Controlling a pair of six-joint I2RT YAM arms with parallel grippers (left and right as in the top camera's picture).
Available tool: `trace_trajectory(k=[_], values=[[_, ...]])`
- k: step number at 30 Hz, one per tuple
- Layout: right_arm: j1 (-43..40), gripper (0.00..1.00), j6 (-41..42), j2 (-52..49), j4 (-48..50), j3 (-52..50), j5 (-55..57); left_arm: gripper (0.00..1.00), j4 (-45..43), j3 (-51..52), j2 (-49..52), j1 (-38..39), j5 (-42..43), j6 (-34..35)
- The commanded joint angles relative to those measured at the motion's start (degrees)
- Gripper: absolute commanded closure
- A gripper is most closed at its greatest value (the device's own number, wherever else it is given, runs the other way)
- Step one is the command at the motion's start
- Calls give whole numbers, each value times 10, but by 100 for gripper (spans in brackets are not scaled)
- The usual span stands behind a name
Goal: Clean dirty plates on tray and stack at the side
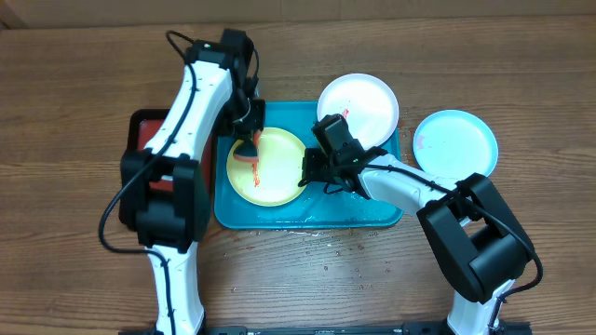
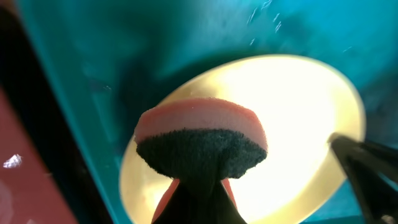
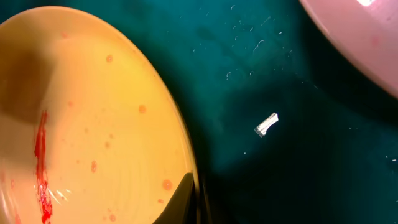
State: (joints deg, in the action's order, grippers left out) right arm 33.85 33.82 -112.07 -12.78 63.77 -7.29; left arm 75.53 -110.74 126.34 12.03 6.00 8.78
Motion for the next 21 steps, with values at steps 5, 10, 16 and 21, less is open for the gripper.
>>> trace_trajectory(k=[5,10,16,21], values=[[-2,96,9,-2,-7,9,-3,95,33,-7,19,8,-3,-25],[-3,96,9,-2,-10,9,-3,96,46,-6,14,9,-35,10],[-11,96,9,-2,-20,9,-3,96,12,-5,-41,21,-66,34],[-17,96,11,-2,-22,9,-3,96,-1,1,-118,35,-99,40]])
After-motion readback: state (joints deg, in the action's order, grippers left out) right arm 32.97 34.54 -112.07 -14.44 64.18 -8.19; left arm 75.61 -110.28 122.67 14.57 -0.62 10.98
